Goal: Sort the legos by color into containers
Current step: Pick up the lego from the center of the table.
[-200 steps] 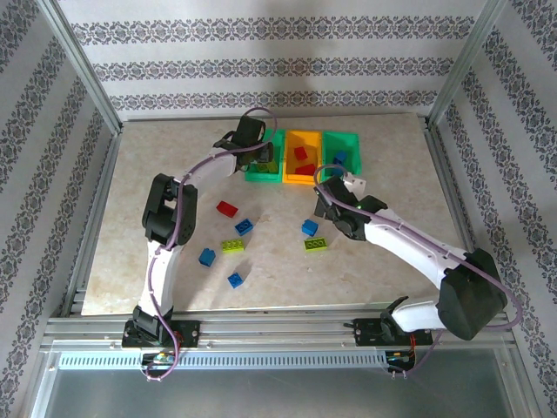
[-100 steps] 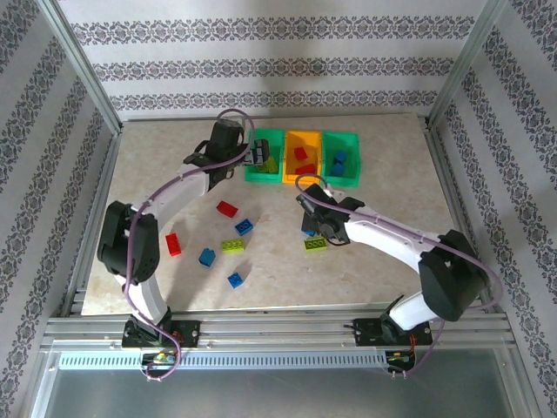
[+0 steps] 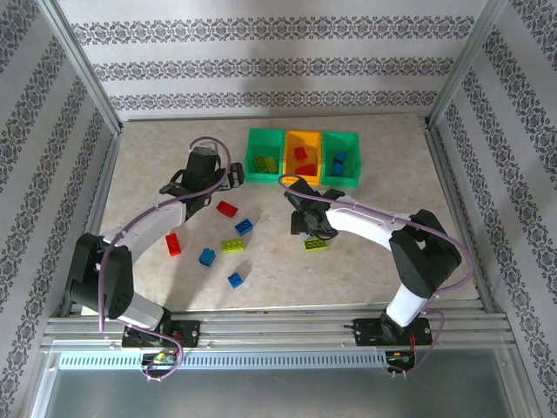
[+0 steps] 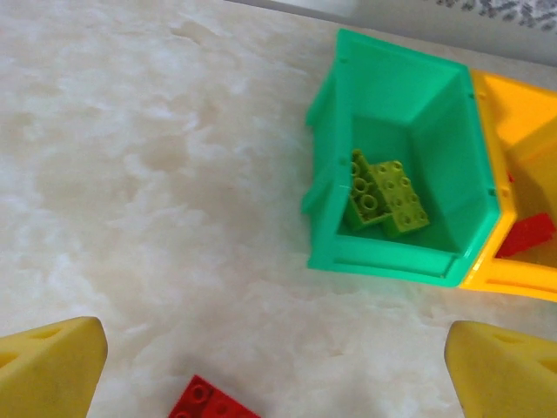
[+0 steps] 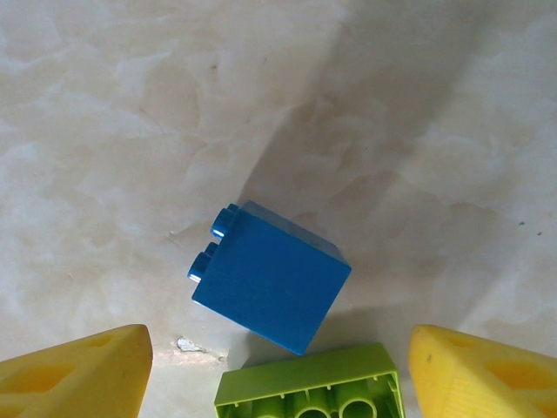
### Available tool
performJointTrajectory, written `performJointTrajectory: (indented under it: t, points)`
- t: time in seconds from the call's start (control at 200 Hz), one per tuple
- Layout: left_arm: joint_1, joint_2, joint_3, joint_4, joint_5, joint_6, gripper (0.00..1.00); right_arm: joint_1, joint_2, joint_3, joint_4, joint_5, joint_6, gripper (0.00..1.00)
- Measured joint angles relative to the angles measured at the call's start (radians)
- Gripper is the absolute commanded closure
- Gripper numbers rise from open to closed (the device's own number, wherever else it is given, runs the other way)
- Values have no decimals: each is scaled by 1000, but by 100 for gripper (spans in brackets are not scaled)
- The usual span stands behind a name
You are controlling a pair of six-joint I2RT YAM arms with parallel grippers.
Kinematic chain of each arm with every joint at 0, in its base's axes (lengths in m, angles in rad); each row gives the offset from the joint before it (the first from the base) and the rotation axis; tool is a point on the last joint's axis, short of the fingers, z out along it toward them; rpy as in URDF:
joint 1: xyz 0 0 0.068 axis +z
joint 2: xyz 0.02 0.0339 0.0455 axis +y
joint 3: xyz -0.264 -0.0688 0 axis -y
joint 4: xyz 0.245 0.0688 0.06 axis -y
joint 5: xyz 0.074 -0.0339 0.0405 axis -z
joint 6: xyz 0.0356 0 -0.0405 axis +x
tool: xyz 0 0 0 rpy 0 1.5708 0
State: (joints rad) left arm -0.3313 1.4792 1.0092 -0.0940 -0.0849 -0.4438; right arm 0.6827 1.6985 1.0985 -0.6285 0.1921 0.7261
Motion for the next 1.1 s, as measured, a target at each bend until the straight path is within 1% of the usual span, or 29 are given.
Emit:
performJointTrajectory:
  t: [0.2,0.45,0.535,0.695,0.954,1.099]
  points:
    - [32,-60,-54,6,-29,-7,0,-36,37,6,-16,-24,-21,24]
    - [49,-69,-64,19,-36,-10,0,-66,72,15,-19,-35,-24,26]
    - [53,-69,-65,21,-36,-11,0,-76,84,30,-18,-37,-26,28]
    - [57,-69,-66,25,-35,-14,0,-92,109,50,-10,-45,-35,38]
    - [59,-68,-68,28,-35,-22,1,-112,119,51,3,-65,-53,44]
    - [59,-68,-73,28,-35,-28,0,-118,129,51,17,-79,-69,51]
